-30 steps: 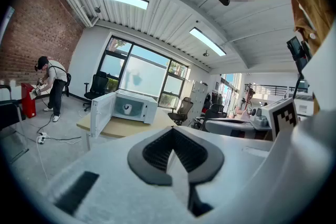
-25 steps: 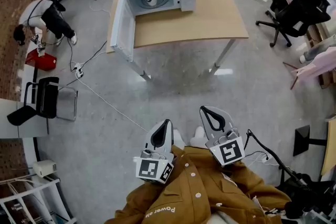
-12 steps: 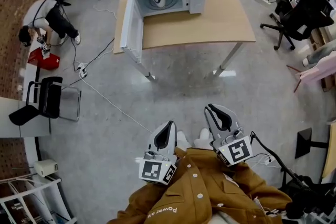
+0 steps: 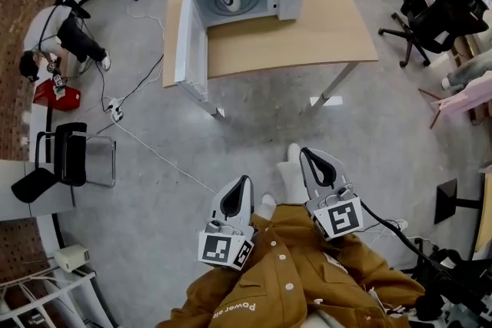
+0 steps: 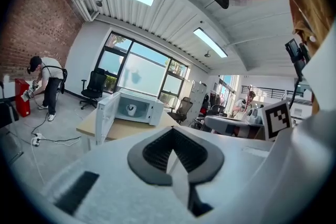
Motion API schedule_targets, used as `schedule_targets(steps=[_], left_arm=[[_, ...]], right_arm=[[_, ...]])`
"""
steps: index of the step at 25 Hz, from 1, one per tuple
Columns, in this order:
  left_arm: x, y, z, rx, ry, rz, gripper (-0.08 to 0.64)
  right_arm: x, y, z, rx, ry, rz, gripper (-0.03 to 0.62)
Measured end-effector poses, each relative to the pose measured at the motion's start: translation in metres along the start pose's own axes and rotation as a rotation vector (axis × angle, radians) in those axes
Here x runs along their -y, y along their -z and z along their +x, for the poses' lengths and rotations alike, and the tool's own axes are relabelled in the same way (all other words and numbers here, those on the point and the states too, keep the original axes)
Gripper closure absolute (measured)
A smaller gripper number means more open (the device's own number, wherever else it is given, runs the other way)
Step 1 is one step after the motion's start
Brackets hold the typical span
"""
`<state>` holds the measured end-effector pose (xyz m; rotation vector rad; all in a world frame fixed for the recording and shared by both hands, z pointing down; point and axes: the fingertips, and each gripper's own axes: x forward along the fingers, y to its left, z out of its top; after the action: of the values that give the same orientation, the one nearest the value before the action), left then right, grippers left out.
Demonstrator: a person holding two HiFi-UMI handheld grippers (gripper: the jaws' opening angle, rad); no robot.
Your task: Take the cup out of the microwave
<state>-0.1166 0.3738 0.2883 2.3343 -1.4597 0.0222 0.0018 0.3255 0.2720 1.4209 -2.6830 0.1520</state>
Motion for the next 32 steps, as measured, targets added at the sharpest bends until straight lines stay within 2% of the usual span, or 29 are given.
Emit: schedule_targets(steps=[4, 8, 13, 19, 25, 32], left_arm=[[-0.019, -0.01, 0.044, -0.002, 0.002, -0.008, 0.561], [-0.041, -0.023, 0.105, -0.011, -0.026, -0.013, 0.561], [-0.053, -0.052, 0.204, -0.012, -0.028, 0.004, 0.561], [-0.065, -0.073, 0.287, -0.032, -0.062, 0.029, 0.56], [-0.095, -0.079, 0.34, -0.021, -0.058, 0.051, 0.561], [-0.14, -0.076, 0.395, 0.019, -0.055, 0.097, 0.56]], right_arm=[[0.024, 0.006, 0.04, -0.03, -0.008, -0.006, 0.586], [0.067, -0.012, 0.09, 0.05, -0.023, 0.011, 0.587], [0.133, -0.025, 0.154, 0.068, -0.071, 0.014, 0.588], [0.194, -0.019, 0.213, 0.016, -0.121, 0.041, 0.586], [0.222, 0.0, 0.259, -0.047, -0.11, 0.061, 0.586], [0.229, 0.013, 0.304, -0.077, -0.085, 0.072, 0.586]])
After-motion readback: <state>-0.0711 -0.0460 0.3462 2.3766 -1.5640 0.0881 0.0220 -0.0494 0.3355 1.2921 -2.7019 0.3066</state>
